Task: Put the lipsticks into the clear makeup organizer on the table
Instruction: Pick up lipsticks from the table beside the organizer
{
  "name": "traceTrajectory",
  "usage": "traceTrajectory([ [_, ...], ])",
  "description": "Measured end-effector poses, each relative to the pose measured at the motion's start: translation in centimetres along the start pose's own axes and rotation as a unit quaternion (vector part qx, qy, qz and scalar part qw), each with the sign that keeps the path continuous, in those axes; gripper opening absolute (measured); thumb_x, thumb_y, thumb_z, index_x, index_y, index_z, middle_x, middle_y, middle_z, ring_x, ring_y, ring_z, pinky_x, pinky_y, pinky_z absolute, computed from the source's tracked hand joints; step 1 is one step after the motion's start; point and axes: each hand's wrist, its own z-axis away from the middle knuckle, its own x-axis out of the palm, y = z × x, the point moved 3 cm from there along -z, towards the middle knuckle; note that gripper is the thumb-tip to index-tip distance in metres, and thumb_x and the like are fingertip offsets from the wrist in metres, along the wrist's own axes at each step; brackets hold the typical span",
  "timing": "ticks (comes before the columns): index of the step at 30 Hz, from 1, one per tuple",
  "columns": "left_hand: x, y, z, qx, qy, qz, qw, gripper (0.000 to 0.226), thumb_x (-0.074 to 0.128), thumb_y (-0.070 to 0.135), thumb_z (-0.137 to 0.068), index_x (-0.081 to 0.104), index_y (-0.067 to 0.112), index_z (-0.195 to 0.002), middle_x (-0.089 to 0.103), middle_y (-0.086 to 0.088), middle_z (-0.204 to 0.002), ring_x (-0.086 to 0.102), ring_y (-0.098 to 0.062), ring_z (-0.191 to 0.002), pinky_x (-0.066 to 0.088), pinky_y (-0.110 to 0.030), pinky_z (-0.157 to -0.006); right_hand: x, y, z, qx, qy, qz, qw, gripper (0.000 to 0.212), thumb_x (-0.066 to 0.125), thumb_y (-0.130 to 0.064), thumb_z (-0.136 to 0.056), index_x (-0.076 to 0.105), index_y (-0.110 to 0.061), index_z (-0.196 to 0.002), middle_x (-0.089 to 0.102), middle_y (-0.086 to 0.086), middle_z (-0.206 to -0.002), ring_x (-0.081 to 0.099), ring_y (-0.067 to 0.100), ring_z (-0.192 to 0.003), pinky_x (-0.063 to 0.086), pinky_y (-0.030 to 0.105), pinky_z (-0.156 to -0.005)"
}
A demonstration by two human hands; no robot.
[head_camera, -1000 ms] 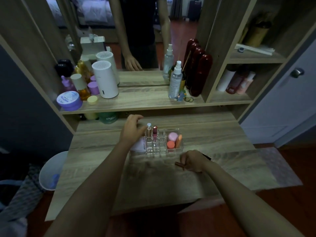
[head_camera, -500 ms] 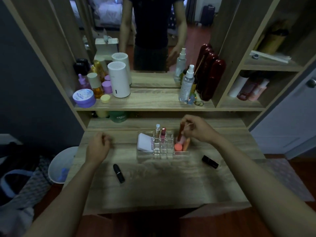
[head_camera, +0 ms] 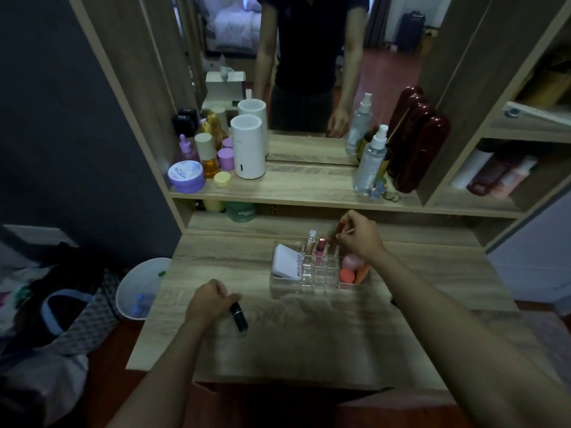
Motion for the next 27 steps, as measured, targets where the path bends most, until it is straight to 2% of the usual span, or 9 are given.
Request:
traceTrajectory([
  [4, 0.1, 0.3, 0.1, -0.009, -0.013, -0.016, 1.000, 0.034, 0.078, 0.035, -0.071, 0.056, 0.011, -0.081, 0.070, -0.015, -0.093, 0.064, -0.029, -0.087, 0.053, -0.040, -0.078, 1.2, 0.1, 0.0, 0.000, -0.025, 0.016, 1.000, 0.027, 0.069, 0.004, -0.076, 0.052, -0.015, -0.082, 0.066, 0.018, -0.083, 0.058, 0.025, -0.076, 0.043, 0.024, -0.064],
  [7, 0.1, 0.4, 0.1, -0.012, -0.016, -0.018, 1.000, 0.041, 0.078, 0.037, -0.070, 0.060, 0.005, -0.089, 0.070, -0.013, -0.092, 0.065, -0.028, -0.086, 0.054, -0.040, -0.078, 2.2, 0.4, 0.2, 0.004, -0.032, 0.044, 0.999, 0.027, 0.069, 0.003, -0.074, 0.050, -0.015, -0.078, 0.063, 0.013, -0.079, 0.058, 0.025, -0.077, 0.043, 0.028, -0.061],
  [9, 0.1, 0.4, 0.0, -0.012, -0.016, -0.020, 1.000, 0.042, 0.077, 0.038, -0.071, 0.060, 0.004, -0.091, 0.070, -0.013, -0.092, 0.065, -0.029, -0.086, 0.054, -0.040, -0.078, 2.6, 0.6, 0.3, 0.008, -0.035, 0.061, 0.998, 0.019, 0.068, 0.002, -0.073, 0.056, -0.008, -0.084, 0.067, 0.016, -0.084, 0.061, 0.029, -0.081, 0.049, 0.036, -0.069],
  [12, 0.1, 0.6, 0.1, -0.008, -0.018, -0.032, 0.999, 0.036, 0.077, 0.037, -0.071, 0.057, 0.009, -0.084, 0.069, -0.013, -0.094, 0.064, -0.028, -0.087, 0.053, -0.038, -0.078, 3.0, 1.1, 0.5, 0.016, -0.051, 0.073, 0.996, 0.022, 0.068, -0.001, -0.075, 0.059, -0.009, -0.093, 0.068, 0.014, -0.090, 0.062, 0.030, -0.087, 0.052, 0.040, -0.076],
  [17, 0.5, 0.8, 0.4, -0.005, -0.033, -0.040, 0.999, 0.037, 0.080, 0.030, -0.068, 0.060, 0.007, -0.089, 0.070, -0.012, -0.094, 0.065, -0.026, -0.086, 0.054, -0.037, -0.077, 3.4, 1.5, 0.5, 0.018, -0.058, 0.076, 0.995, 0.022, 0.069, -0.005, -0.077, 0.058, -0.016, -0.093, 0.066, 0.010, -0.094, 0.059, 0.025, -0.088, 0.045, 0.033, -0.072],
  [22, 0.9, 1.2, 0.4, -0.001, -0.037, -0.019, 0.999, 0.032, 0.082, 0.021, -0.066, 0.060, 0.007, -0.084, 0.071, -0.015, -0.092, 0.068, -0.030, -0.084, 0.057, -0.041, -0.077, 3.1, 1.8, 0.6, 0.002, -0.074, 0.081, 0.994, 0.027, 0.070, -0.003, -0.076, 0.058, -0.012, -0.099, 0.068, 0.011, -0.094, 0.062, 0.027, -0.091, 0.052, 0.040, -0.076],
  [25, 1.1, 1.4, 0.3, 0.006, -0.048, -0.018, 0.999, 0.031, 0.083, 0.019, -0.065, 0.059, 0.008, -0.081, 0.071, -0.016, -0.089, 0.067, -0.031, -0.079, 0.058, -0.042, -0.076, 1.5, 2.5, 0.6, 0.006, -0.087, 0.057, 0.995, 0.042, 0.070, -0.003, -0.075, 0.056, -0.013, -0.114, 0.066, 0.005, -0.101, 0.062, 0.021, -0.092, 0.053, 0.037, -0.081],
  [27, 1.2, 1.6, 0.3, 0.014, -0.055, -0.022, 0.998, 0.030, 0.084, 0.019, -0.064, 0.059, 0.008, -0.079, 0.068, -0.014, -0.083, 0.063, -0.026, -0.072, 0.057, -0.040, -0.074, -0.6, 3.6, 0.6, 0.008, -0.066, 0.059, 0.996, 0.039, 0.071, -0.005, -0.075, 0.057, -0.010, -0.111, 0.065, 0.006, -0.100, 0.061, 0.022, -0.091, 0.051, 0.037, -0.081],
])
